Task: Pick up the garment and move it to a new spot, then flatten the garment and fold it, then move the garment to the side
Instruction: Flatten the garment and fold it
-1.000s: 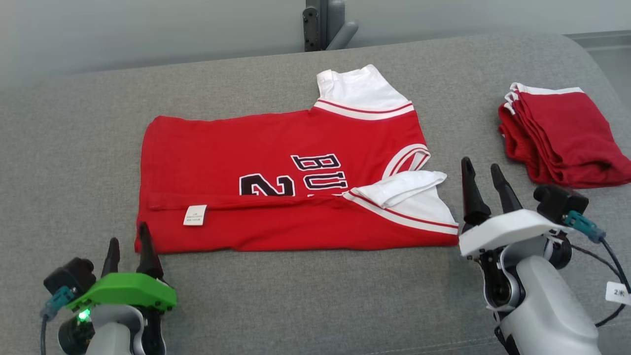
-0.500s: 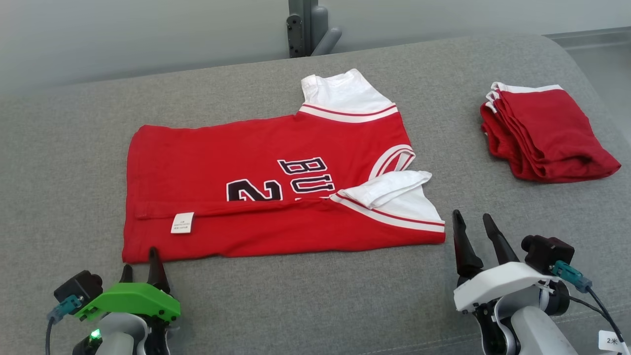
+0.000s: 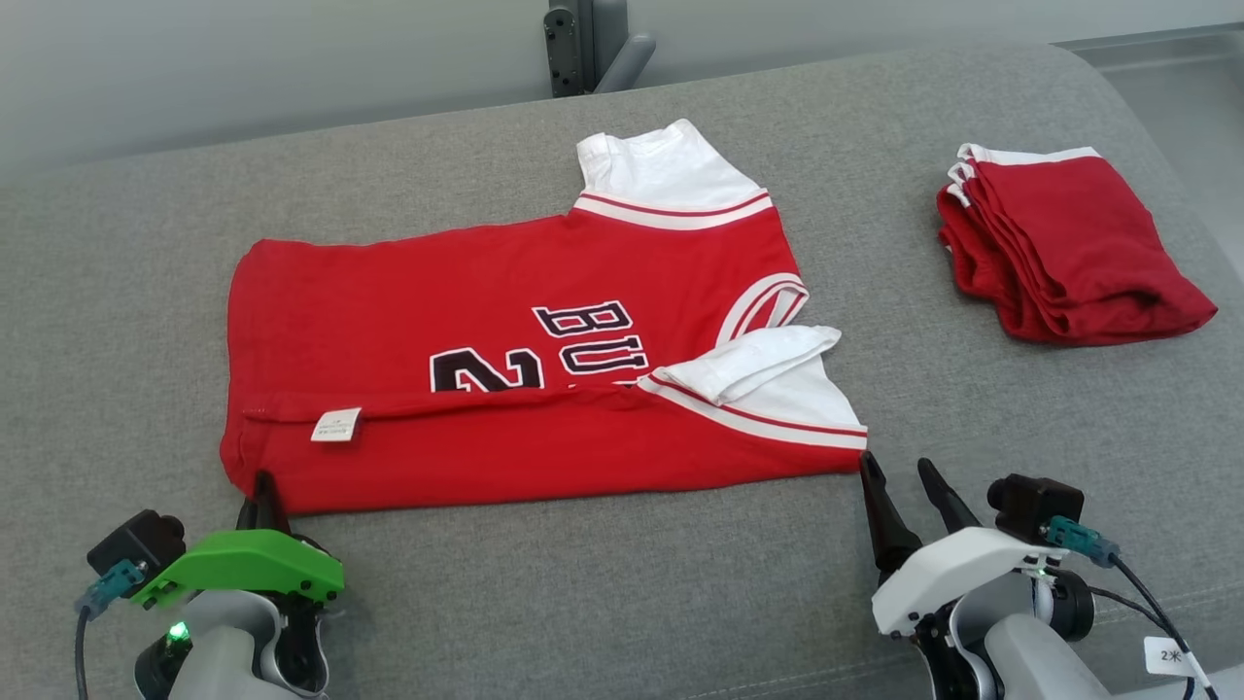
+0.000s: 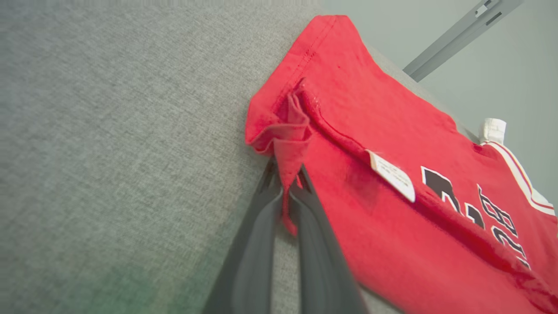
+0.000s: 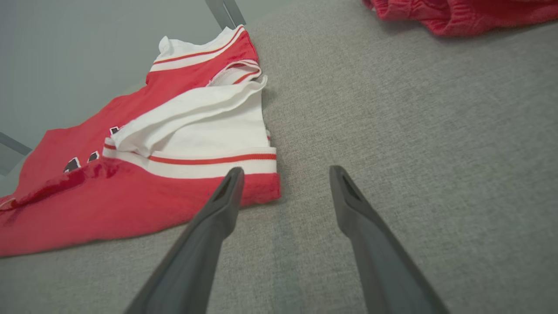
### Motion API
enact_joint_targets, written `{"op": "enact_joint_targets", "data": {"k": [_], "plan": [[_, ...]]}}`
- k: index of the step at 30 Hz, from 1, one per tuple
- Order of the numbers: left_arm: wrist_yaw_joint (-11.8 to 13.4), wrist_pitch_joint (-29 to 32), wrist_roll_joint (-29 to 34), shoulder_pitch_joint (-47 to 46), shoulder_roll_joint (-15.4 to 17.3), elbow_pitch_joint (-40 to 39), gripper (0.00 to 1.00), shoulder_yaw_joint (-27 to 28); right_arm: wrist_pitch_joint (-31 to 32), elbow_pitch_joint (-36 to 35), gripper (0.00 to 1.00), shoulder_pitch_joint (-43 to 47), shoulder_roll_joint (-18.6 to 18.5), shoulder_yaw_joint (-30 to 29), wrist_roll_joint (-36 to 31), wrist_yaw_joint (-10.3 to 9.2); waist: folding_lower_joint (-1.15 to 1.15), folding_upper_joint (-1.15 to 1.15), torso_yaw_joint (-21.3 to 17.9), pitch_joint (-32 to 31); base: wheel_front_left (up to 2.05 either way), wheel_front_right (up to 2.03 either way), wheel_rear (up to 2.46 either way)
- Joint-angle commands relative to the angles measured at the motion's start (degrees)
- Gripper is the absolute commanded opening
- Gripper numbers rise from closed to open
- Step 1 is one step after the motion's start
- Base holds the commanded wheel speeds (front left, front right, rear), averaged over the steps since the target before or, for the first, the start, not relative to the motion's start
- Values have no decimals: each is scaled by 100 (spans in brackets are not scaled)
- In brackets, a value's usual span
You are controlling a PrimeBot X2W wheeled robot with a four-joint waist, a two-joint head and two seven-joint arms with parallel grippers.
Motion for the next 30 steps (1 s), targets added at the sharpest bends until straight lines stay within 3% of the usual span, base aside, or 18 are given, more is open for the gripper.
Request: {"op": "enact_joint_targets", "data": {"k": [1, 17, 18, 19, 20, 21, 27, 30], "plan": [[-19, -44, 31, -30, 56, -46, 0, -17, 45, 79, 100, -86, -8, -15, 18, -4, 0, 0, 43, 0, 0, 0, 0], [51, -134, 389, 310, 15, -558, 0, -294, 583, 1594, 100, -979, 1, 411, 500, -4, 0, 0, 356, -28, 0, 0, 0], [58, -129, 392, 319, 13, -574, 0, -298, 600, 1683, 93, -1032, 1, 460, 556, -4, 0, 0, 361, -27, 0, 0, 0], [65, -130, 395, 321, 12, -589, 0, -302, 624, 1779, 47, -1086, 1, 517, 627, -4, 0, 0, 363, -26, 0, 0, 0], [69, -130, 399, 324, 9, -602, 0, -308, 657, 1853, 38, -1125, 9, 591, 739, -4, 0, 0, 368, -28, 0, 0, 0], [57, -131, 424, 331, 7, -625, 0, -332, 632, 1951, 0, -1207, 13, 716, 974, -4, 0, 0, 380, -35, 0, 0, 0], [44, -132, 471, 419, -2, -855, 0, -348, 249, 2086, 0, -1497, -17, 694, 1115, -6, 0, 0, 376, -96, 0, 0, 0], [20, -132, 419, 552, -7, -1065, 0, -394, 109, 1946, 0, -1462, -200, 526, 1099, -7, 0, 0, 378, -138, 0, 0, 0]]}}
